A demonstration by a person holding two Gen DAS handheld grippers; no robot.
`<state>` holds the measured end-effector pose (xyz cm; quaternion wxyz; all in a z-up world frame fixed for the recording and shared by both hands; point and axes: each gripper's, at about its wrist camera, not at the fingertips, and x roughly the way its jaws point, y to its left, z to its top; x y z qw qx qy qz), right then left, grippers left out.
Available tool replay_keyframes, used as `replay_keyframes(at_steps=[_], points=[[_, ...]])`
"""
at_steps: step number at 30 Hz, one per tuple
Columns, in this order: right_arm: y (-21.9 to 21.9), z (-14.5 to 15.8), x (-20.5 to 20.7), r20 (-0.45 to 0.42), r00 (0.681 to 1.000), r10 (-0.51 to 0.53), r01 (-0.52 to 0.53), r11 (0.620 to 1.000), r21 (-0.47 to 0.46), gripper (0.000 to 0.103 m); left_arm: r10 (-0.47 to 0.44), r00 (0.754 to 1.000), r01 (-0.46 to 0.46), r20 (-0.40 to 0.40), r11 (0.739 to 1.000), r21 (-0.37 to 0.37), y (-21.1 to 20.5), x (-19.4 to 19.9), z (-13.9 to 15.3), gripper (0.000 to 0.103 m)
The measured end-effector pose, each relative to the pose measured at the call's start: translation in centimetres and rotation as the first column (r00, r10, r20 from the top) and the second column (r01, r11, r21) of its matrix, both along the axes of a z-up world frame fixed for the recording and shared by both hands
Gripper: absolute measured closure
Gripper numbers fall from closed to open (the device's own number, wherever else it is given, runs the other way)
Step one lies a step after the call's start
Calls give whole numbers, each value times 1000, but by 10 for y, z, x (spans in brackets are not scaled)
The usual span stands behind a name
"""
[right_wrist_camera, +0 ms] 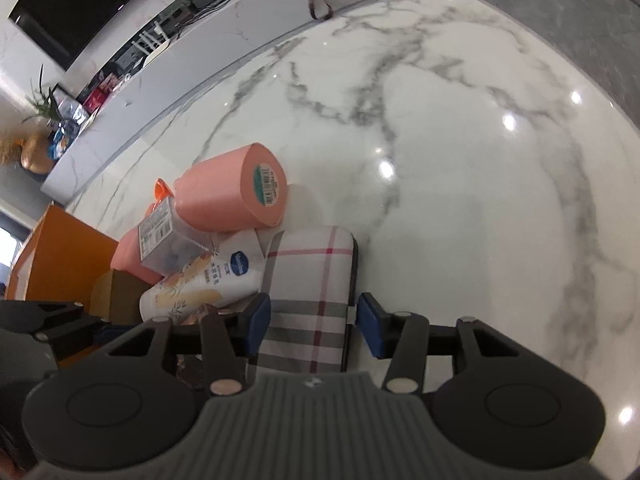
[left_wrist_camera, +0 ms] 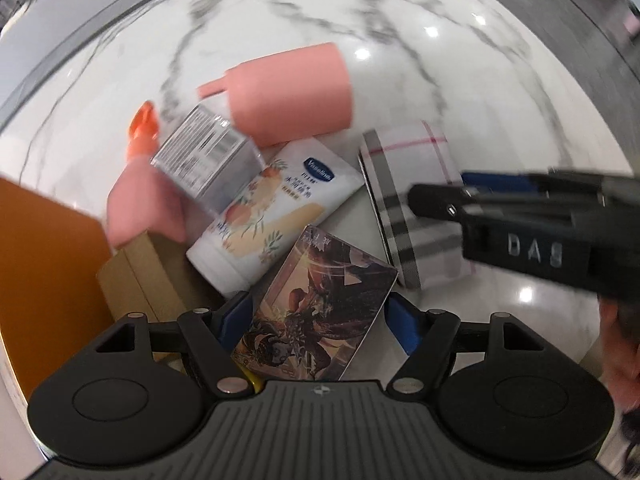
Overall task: Organize rigid objects
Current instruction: 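Grasp the anime card box with the left gripper and lift it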
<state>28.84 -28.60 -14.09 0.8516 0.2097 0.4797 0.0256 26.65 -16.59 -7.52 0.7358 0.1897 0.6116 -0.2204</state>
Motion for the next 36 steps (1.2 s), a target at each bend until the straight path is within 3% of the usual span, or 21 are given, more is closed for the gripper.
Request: replay_keyframes(at_steps=[6, 10, 13, 17, 21, 28, 32, 36], points=[[-15, 0, -1, -10, 999, -38, 38, 997, 68, 79, 192, 981, -194, -35, 979, -60, 15, 10, 5, 26], [-12, 4, -3, 4, 1000, -29, 29, 998, 60, 82, 255, 967, -254, -9, 964, -76, 12, 12, 9, 32], [-15, 7, -6, 27, 999, -24, 21, 993, 112, 88, 263, 965, -261, 11, 962, -84, 6, 13, 9, 33], [-23, 3, -4, 13, 999, -52, 48, 978, 203, 89, 285, 958, -285, -17, 951, -117, 10, 18, 9, 33], [-35, -10, -1, -38, 994, -101, 108, 936, 335, 88, 291, 955, -297, -61, 941, -161, 20, 21, 7, 33], [-32, -35, 13, -125, 988, -91, 140, 867, 479, 76, 277, 957, -288, -84, 938, -194, 32, 23, 7, 33], [-27, -35, 16, -110, 990, -88, 130, 867, 480, 78, 274, 958, -286, -85, 937, -202, 32, 25, 3, 33], [-20, -24, 14, -57, 997, -53, 72, 905, 419, 83, 266, 961, -277, -81, 937, -213, 34, 23, 4, 34]])
